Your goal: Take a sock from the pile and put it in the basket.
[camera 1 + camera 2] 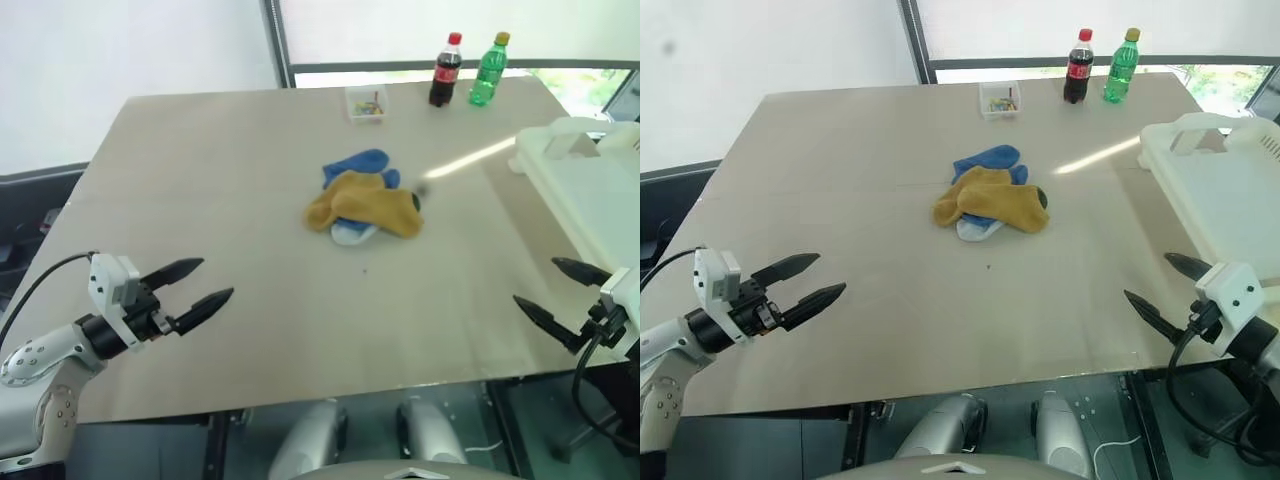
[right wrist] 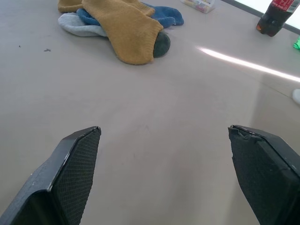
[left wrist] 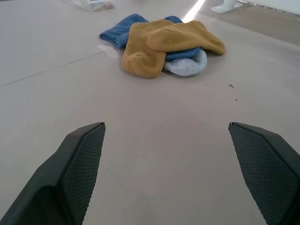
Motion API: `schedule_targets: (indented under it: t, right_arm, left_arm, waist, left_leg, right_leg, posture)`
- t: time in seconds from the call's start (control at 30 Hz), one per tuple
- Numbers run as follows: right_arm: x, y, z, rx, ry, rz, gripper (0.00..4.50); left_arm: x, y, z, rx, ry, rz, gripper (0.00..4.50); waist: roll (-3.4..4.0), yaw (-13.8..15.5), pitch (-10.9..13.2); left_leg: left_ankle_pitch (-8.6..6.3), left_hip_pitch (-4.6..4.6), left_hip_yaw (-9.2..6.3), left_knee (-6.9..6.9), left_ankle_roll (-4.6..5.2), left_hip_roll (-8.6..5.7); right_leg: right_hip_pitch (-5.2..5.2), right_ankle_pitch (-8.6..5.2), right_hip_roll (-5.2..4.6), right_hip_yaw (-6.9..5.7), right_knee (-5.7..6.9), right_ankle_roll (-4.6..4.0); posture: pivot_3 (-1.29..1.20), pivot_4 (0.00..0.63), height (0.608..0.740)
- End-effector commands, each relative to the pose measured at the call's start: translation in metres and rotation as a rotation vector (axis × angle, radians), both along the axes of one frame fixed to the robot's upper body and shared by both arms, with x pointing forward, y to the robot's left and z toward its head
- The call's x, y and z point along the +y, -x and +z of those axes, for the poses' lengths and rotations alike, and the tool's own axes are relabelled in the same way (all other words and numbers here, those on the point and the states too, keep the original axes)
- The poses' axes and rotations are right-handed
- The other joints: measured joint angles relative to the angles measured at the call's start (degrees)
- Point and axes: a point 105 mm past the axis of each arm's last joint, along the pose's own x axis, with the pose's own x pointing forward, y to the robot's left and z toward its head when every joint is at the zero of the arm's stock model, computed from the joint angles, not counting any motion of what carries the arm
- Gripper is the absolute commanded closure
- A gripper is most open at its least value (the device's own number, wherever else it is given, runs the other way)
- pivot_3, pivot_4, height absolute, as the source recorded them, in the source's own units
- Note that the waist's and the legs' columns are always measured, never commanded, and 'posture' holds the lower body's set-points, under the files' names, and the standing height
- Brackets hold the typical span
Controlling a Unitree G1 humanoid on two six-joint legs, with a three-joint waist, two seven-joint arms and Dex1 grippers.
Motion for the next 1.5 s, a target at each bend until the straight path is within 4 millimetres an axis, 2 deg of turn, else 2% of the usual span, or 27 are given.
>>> schedule_targets:
  t: [0.03, 0.13, 0.4, 0.47, 0.6, 0.7, 0.87, 0.93, 0.97, 1.03, 1.07, 1.1, 1.2, 1.33, 1.43, 1.5]
  right_arm:
    - [0.001, -0.004, 0.009, -0.040, -0.005, 0.009, 0.00]
    - [0.011, -0.009, 0.007, -0.046, -0.033, 0.027, 0.00]
    - [0.028, -0.020, 0.005, -0.067, -0.065, 0.045, 0.00]
    - [0.032, -0.023, 0.005, -0.074, -0.061, 0.047, 0.00]
    - [0.047, -0.030, -0.001, -0.043, -0.017, 0.028, 0.00]
    - [0.065, -0.045, -0.005, -0.033, 0.009, 0.034, 0.00]
    - [0.108, -0.096, -0.021, -0.070, 0.083, 0.052, 0.00]
    - [0.124, -0.110, -0.026, -0.065, 0.082, 0.070, 0.00]
    - [0.133, -0.117, -0.027, -0.072, 0.079, 0.077, 0.55]
    - [0.152, -0.129, -0.033, -0.088, 0.097, 0.110, 1.35]
    - [0.159, -0.133, -0.034, -0.102, 0.111, 0.123, 1.90]
    - [0.164, -0.136, -0.035, -0.110, 0.116, 0.135, 2.26]
    - [0.170, -0.143, -0.035, -0.121, 0.104, 0.137, 2.26]
    - [0.168, -0.153, -0.033, -0.144, 0.108, 0.106, 2.26]
    - [0.165, -0.156, -0.034, -0.148, 0.111, 0.098, 3.11]
    - [0.164, -0.155, -0.034, -0.149, 0.107, 0.105, 4.10]
  left_arm:
    - [-0.007, -0.004, 0.013, -0.048, 0.000, -0.015, 0.04]
    - [-0.019, -0.010, 0.011, -0.046, 0.042, -0.028, 0.04]
    - [-0.029, -0.015, 0.016, -0.058, 0.063, -0.033, 0.04]
    - [-0.030, -0.016, 0.017, -0.057, 0.074, -0.030, 0.04]
    - [-0.044, -0.016, 0.018, -0.057, 0.120, -0.095, 0.04]
    - [-0.048, -0.011, 0.026, -0.069, 0.159, -0.156, 0.04]
    - [-0.052, -0.006, 0.027, -0.089, 0.146, -0.216, 0.04]
    - [-0.053, -0.003, 0.029, -0.103, 0.144, -0.243, 0.04]
    - [-0.052, -0.003, 0.032, -0.114, 0.153, -0.238, 0.00]
    - [-0.050, -0.001, 0.035, -0.120, 0.167, -0.240, 0.00]
    - [-0.050, 0.001, 0.036, -0.121, 0.169, -0.240, 0.00]
    - [-0.049, 0.002, 0.036, -0.123, 0.166, -0.239, 0.00]
    - [-0.049, 0.005, 0.036, -0.125, 0.173, -0.227, 0.00]
    - [-0.049, 0.010, 0.034, -0.124, 0.173, -0.213, 0.00]
    - [-0.048, 0.010, 0.035, -0.130, 0.176, -0.204, 0.00]
    - [-0.047, 0.009, 0.034, -0.133, 0.177, -0.200, 0.00]
  waist:
    - [0.00, 0.0, 0.0]
    - [-0.02, 0.0, 0.0]
    - [-0.01, 0.0, 0.0]
    - [-0.01, 0.0, 0.0]
    - [-0.01, 0.0, 0.0]
    - [-0.03, -0.2, 0.0]
    - [-0.05, -1.4, 0.0]
    - [-0.05, -1.4, 0.0]
    - [-0.05, -1.3, 0.0]
    - [-0.05, -1.4, 0.0]
    - [-0.05, -1.5, 0.0]
    - [-0.05, -1.5, 0.0]
    - [-0.05, -1.5, 0.0]
    - [-0.04, -1.6, 0.0]
    - [-0.04, -1.6, 0.0]
    - [-0.04, -1.6, 0.0]
  left_leg:
    - [0.00, 0.00, 0.00, 0.00, 0.00, 0.00]
    - [0.00, 0.00, 0.00, 0.02, -0.01, 0.00]
    - [0.02, -0.01, 0.01, -0.01, 0.04, 0.00]
    - [0.02, -0.01, 0.01, -0.01, 0.03, 0.00]
    - [0.02, -0.01, 0.00, 0.00, 0.03, 0.00]
    - [0.03, -0.02, 0.01, 0.00, 0.02, 0.00]
    - [0.05, 0.10, 0.15, 0.00, 0.01, 0.07]
    - [0.12, 0.06, 0.15, 0.01, 0.01, 0.08]
    - [0.22, 0.06, 0.14, 0.00, -0.15, 0.08]
    - [0.23, -0.05, 0.12, -0.01, -0.17, 0.07]
    - [0.23, -0.07, 0.13, -0.01, -0.18, 0.06]
    - [0.22, -0.08, 0.15, -0.02, -0.18, 0.06]
    - [0.21, -0.12, 0.15, -0.12, -0.17, 0.05]
    - [0.21, -0.09, 0.16, -0.16, -0.18, 0.05]
    - [0.21, -0.05, 0.17, -0.16, -0.19, 0.05]
    - [0.21, -0.04, 0.16, -0.16, -0.19, 0.07]
  right_leg:
    - [0.00, 0.00, 0.00, 0.00, 0.00, 0.00]
    - [0.01, 0.00, -0.01, -0.01, 0.00, 0.01]
    - [-0.03, 0.01, 0.00, -0.01, -0.01, 0.00]
    - [-0.03, 0.01, 0.00, -0.02, 0.00, 0.00]
    - [-0.02, 0.01, 0.00, -0.04, 0.00, 0.00]
    - [-0.07, 0.01, 0.01, -0.02, 0.02, -0.01]
    - [-0.07, 0.02, 0.02, -0.05, 0.11, -0.02]
    - [-0.12, 0.03, 0.01, -0.09, 0.13, -0.03]
    - [-0.15, 0.03, 0.01, -0.09, 0.11, -0.04]
    - [-0.23, 0.04, 0.00, -0.13, 0.10, -0.05]
    - [-0.25, 0.04, 0.00, -0.12, 0.09, -0.05]
    - [-0.27, 0.04, 0.00, -0.08, 0.07, -0.05]
    - [-0.38, 0.03, 0.00, -0.08, 0.00, -0.06]
    - [-0.38, 0.03, 0.02, -0.06, -0.01, -0.06]
    - [-0.38, 0.03, 0.04, -0.04, 0.08, -0.06]
    - [-0.38, 0.03, 0.07, -0.05, 0.11, -0.06]
  posture:
    - [0.00, 0.150, 0.740]
    - [0.00, 0.150, 0.740]
    - [0.00, 0.150, 0.740]
    - [0.00, 0.150, 0.740]
    - [0.00, 0.150, 0.740]
    - [0.00, 0.150, 0.740]
    - [0.00, 0.150, 0.740]
    - [0.00, 0.150, 0.740]
    - [0.00, 0.150, 0.740]
    - [0.00, 0.150, 0.740]
    - [0.00, 0.150, 0.740]
    - [0.00, 0.150, 0.740]
    - [0.00, 0.150, 0.740]
    - [0.00, 0.150, 0.740]
    - [0.00, 0.150, 0.740]
    - [0.00, 0.150, 0.740]
